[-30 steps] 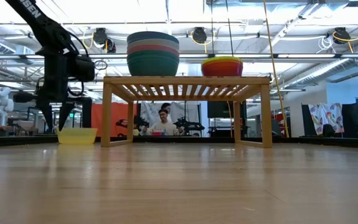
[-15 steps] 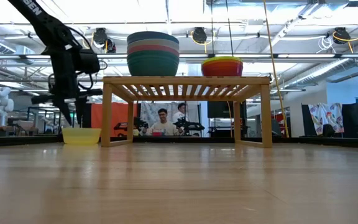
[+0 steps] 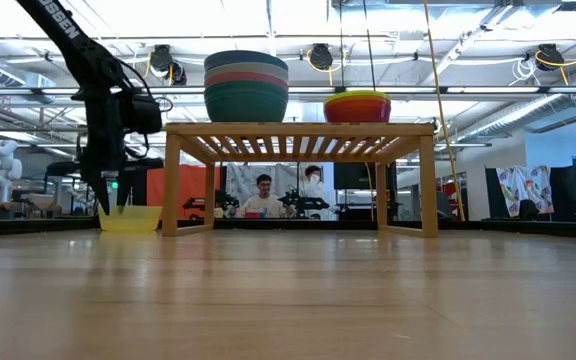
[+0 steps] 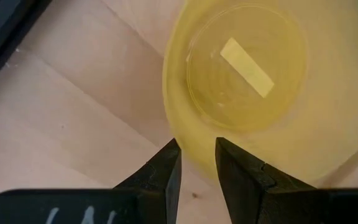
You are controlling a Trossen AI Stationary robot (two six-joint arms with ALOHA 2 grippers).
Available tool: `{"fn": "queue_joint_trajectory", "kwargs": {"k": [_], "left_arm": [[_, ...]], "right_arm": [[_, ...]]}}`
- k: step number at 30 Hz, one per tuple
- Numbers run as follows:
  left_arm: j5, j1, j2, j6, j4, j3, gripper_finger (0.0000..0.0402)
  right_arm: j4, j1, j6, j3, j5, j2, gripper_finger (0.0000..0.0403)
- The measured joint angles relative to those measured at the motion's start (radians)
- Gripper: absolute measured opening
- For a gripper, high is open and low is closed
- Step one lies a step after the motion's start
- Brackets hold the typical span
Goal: Place and stack bowls onto a shelf
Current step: Stack the yellow bowl on top of the light green bowl on the shelf
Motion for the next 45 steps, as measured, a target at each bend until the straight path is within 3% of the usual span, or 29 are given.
{"fn": "queue_joint_trajectory", "kwargs": {"k": [13,16,20,29,36,45], "left_arm": [[0.015,0.0,0.069,0.18,0.052,0.0,0.0101],[0.034,0.0,0.075,0.196,0.053,0.0,0.0078],[0.036,0.0,0.075,0.262,0.05,0.0,0.0017],[0.038,0.0,0.05,0.346,0.012,0.0,0.0004],[0.019,0.0,-0.102,0.396,-0.109,0.0,0.0003],[-0.017,-0.004,-0.454,0.367,-0.35,0.0,0.0003]], "right_arm": [[0.0,0.0,0.003,0.0,0.001,0.0,0.0121],[0.0,0.0,0.003,0.0,0.002,0.0,0.0121],[0.0,0.0,0.003,0.0,0.002,0.0,0.0121],[-0.004,0.0,0.003,0.0,0.002,0.0,0.0121],[-0.019,0.0,0.004,0.0,0.002,0.0,0.0121],[-0.019,0.0,0.003,0.0,0.002,0.0,0.0121]]}}
